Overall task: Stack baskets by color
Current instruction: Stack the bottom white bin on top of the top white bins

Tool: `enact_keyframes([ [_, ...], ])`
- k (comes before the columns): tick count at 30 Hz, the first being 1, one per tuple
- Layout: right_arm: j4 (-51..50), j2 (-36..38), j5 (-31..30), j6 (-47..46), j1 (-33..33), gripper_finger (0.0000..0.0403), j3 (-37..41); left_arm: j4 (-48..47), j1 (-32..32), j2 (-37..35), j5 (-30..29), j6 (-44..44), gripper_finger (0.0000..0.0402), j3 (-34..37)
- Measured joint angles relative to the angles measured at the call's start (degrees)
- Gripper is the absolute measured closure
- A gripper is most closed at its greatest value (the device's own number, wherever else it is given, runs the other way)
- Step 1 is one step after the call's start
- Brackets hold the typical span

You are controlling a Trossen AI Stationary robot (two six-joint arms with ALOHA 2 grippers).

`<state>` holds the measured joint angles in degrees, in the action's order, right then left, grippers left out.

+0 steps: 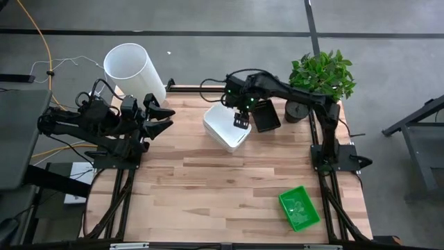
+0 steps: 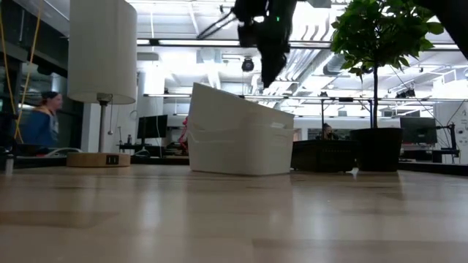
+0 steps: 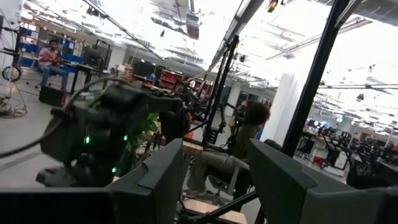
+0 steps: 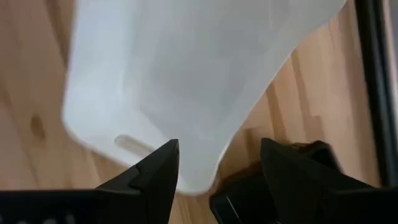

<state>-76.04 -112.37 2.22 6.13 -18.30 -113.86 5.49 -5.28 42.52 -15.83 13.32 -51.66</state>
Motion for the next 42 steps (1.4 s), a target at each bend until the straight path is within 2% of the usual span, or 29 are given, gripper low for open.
enact_keyframes([
  [4,12.76,3.17,-1.92,-6.56,-0.01,0.0190,11.71,-0.11,-0.02,0.00,0.02,-0.10,0.0232,0.00],
  [7,20.08,3.67,-5.34,-12.76,-0.10,0.0190,16.75,-0.11,0.00,0.00,0.02,-1.61,0.0232,0.00],
  [12,24.97,3.19,-11.70,-17.79,0.27,0.0190,21.51,-0.06,-0.02,0.00,0.02,-1.95,0.0232,0.00],
  [17,27.93,3.19,-10.57,-19.20,0.34,0.0193,24.21,0.26,-0.02,0.00,-0.03,-2.54,0.0232,0.00],
  [20,27.80,3.19,-11.19,-19.19,0.41,0.0221,25.22,0.33,-0.02,0.00,-0.10,-3.02,0.0232,0.00],
  [22,27.52,3.19,-11.23,-19.40,0.38,0.0263,25.24,0.31,-0.02,0.00,-0.20,-3.04,0.0232,0.00],
  [25,26.70,3.19,-11.00,-20.19,0.38,0.0355,24.96,0.33,-0.02,0.00,-0.20,-3.02,0.0232,0.00],
  [27,26.55,3.19,-10.54,-19.15,0.41,0.0389,24.27,0.33,-0.02,0.00,-0.20,-3.02,0.0232,0.00],
  [30,24.28,3.21,-10.38,-18.51,0.38,0.0387,21.70,0.33,-0.02,0.00,-0.20,-3.03,0.0232,0.00],
  [34,18.27,3.30,-10.05,-15.08,0.28,0.0398,14.61,0.33,-0.02,0.00,-0.20,-3.02,0.0232,0.00],
  [37,13.90,3.41,-7.59,-13.43,0.19,0.0402,9.77,0.33,-0.02,0.00,-0.20,-3.02,0.0232,0.00],
  [42,10.66,3.43,-6.55,-17.05,0.20,0.0401,6.73,0.33,-0.02,0.00,-0.20,-3.02,0.0232,0.00],
])
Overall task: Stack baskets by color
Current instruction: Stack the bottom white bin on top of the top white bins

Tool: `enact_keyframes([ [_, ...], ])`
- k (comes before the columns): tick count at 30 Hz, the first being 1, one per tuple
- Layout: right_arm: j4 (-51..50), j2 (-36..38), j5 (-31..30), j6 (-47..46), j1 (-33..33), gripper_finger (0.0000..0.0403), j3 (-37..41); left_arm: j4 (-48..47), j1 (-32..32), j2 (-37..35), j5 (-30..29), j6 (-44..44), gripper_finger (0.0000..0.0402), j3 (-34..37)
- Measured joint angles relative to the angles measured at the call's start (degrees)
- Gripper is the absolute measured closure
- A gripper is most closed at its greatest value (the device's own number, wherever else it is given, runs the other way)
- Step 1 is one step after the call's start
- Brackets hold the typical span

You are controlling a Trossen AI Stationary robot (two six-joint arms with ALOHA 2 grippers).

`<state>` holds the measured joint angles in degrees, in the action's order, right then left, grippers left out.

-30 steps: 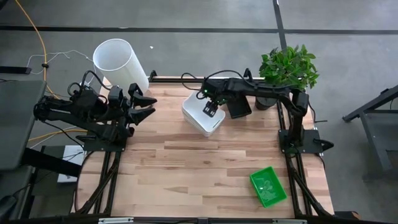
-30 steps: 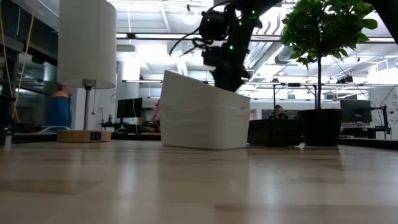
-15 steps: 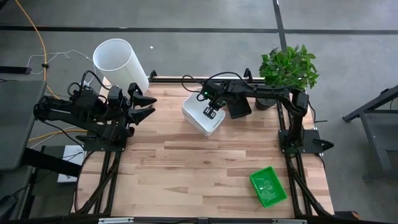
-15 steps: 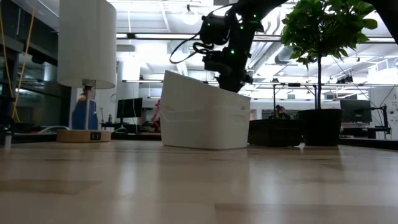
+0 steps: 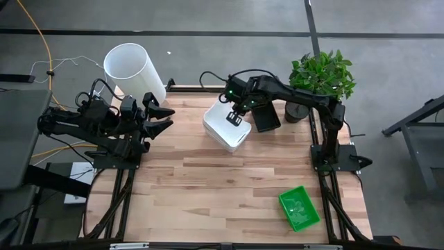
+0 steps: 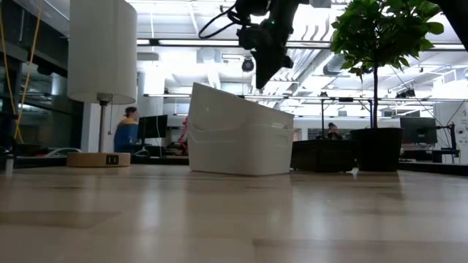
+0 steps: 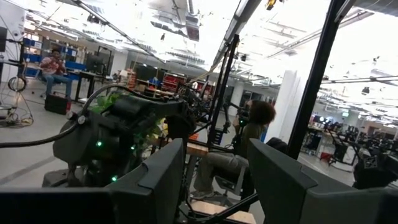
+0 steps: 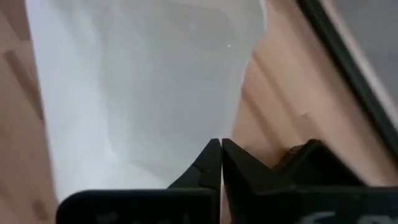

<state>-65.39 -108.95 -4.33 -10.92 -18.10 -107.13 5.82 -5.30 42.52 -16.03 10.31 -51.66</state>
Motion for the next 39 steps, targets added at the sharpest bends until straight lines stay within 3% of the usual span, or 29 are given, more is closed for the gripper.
enact_keyframes([
  [3,2.47,0.13,4.32,-3.37,0.14,0.0392,2.51,0.00,0.00,0.00,0.00,0.01,0.0232,0.00],
  [6,5.02,-0.02,4.10,-5.24,0.67,0.0370,8.59,0.00,0.00,0.00,0.39,0.07,0.0232,0.00],
  [12,12.16,-0.04,1.67,-11.25,0.05,0.0273,17.75,0.00,0.00,0.00,0.61,0.27,0.0232,0.00],
  [16,13.96,-0.04,1.53,-11.29,0.13,0.0208,18.38,0.00,0.00,0.00,0.63,1.55,0.0232,0.00],
  [19,13.92,-0.04,0.46,-10.81,0.19,0.0181,17.56,0.00,0.02,0.00,0.63,1.53,0.0232,0.00],
  [23,12.61,-0.04,0.54,-8.03,0.30,0.0175,13.40,0.00,0.00,0.00,0.60,1.53,0.0232,0.00],
  [29,11.29,-0.02,-7.64,0.65,0.75,0.0174,9.37,0.00,0.00,0.00,0.45,1.53,0.0232,0.00],
  [39,17.89,-0.56,-7.44,0.77,-1.45,0.0178,19.51,0.00,0.01,0.00,0.42,1.53,0.0232,0.00],
])
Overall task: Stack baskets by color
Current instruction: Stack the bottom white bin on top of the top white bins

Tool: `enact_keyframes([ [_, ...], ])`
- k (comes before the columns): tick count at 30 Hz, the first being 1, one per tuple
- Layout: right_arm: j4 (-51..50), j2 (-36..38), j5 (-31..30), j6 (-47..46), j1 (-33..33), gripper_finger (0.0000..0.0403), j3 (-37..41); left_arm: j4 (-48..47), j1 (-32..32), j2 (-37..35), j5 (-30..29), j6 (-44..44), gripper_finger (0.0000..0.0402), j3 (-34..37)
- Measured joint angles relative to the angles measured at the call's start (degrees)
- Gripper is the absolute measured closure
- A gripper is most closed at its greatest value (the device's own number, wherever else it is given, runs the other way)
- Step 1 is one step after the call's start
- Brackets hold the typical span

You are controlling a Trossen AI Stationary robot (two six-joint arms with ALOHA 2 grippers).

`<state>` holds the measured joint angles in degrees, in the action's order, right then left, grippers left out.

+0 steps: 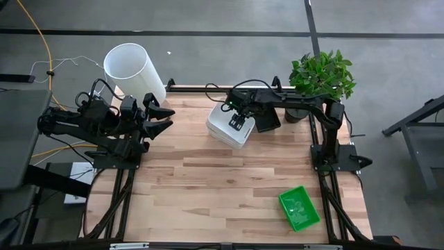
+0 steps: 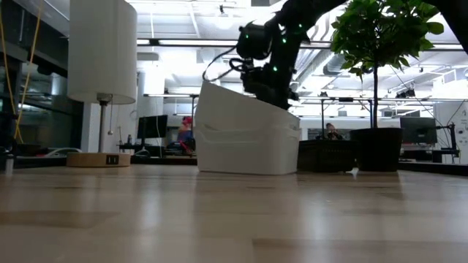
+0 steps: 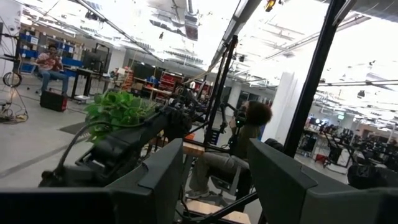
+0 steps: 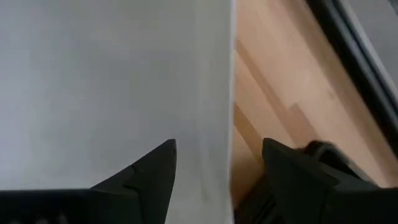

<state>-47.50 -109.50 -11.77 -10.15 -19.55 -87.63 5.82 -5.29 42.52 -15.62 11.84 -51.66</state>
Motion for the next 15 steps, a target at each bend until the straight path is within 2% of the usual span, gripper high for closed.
enact_keyframes([
  [3,4.04,0.01,0.26,-0.37,0.02,0.0190,2.29,0.00,-0.01,0.00,-0.02,0.00,0.0232,0.00],
  [5,4.40,0.01,0.44,-0.35,0.02,0.0212,2.70,0.00,-0.01,0.00,-0.10,0.00,0.0232,0.00],
  [7,4.83,0.01,-0.43,-0.43,0.02,0.0253,2.70,0.00,-0.01,0.00,-0.23,0.00,0.0232,0.00],
  [11,4.94,0.01,0.52,-2.52,-0.54,0.0375,2.61,0.00,-0.01,0.00,-0.22,0.00,0.0232,0.00],
  [12,5.11,0.06,1.54,-2.21,-0.72,0.0387,2.61,0.00,-0.01,0.00,-0.24,0.00,0.0232,0.00],
  [15,5.45,0.27,2.30,-2.49,-0.83,0.0390,2.59,0.00,-0.01,0.00,-0.22,0.00,0.0232,0.00],
])
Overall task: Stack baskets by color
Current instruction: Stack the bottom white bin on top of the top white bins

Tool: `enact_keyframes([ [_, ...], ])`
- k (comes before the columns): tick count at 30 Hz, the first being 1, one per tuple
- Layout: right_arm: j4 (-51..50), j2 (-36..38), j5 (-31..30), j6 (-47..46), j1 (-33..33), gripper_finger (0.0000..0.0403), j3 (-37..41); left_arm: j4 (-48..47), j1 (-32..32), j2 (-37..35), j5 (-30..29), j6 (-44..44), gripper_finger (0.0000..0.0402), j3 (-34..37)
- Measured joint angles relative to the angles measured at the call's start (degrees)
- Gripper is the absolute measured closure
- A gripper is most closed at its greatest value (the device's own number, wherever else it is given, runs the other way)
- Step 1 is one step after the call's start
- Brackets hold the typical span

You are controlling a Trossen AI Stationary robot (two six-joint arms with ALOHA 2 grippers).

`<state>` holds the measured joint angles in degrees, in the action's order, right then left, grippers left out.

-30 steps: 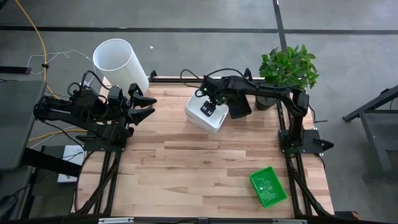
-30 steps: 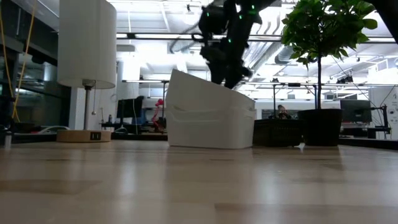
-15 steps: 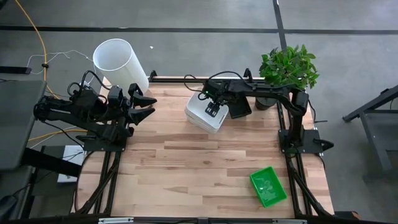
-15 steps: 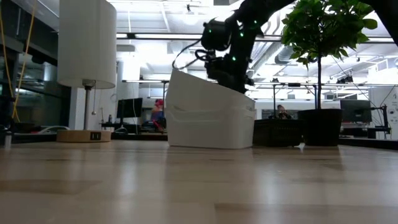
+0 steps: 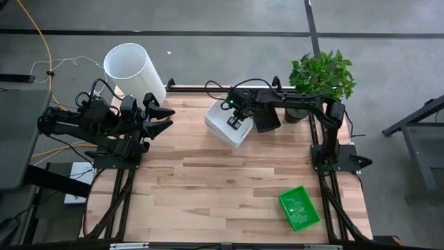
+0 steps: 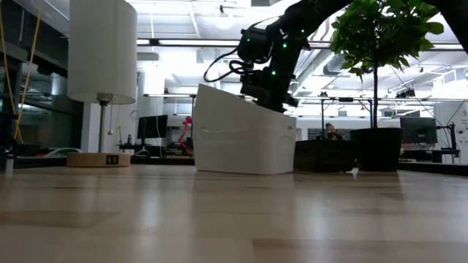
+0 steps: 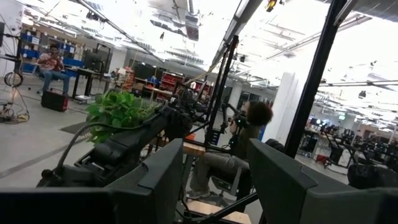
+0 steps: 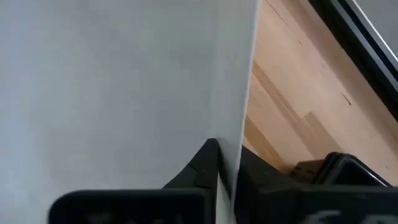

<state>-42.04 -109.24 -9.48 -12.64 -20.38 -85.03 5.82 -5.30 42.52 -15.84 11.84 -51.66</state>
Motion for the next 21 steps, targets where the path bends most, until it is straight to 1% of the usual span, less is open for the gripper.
enact_keyframes([
  [2,-0.12,0.95,1.46,0.05,-0.18,0.0399,0.00,0.00,0.00,0.00,0.05,0.00,0.0232,0.00],
  [9,-2.47,6.14,5.87,-0.80,-1.06,0.0401,-0.02,-0.02,0.01,0.00,0.18,0.00,0.0232,0.00],
  [12,-4.05,8.37,9.66,-2.49,-1.52,0.0402,-0.07,-0.06,0.01,0.00,0.20,0.00,0.0232,0.00],
  [17,-4.81,8.88,14.78,-4.46,-1.75,0.0402,-0.07,-0.17,0.00,0.00,0.20,-1.25,0.0232,0.00],
  [21,-2.86,8.86,15.73,-5.53,-1.75,0.0402,-0.07,-0.17,0.00,0.00,0.21,-1.36,0.0232,0.00],
])
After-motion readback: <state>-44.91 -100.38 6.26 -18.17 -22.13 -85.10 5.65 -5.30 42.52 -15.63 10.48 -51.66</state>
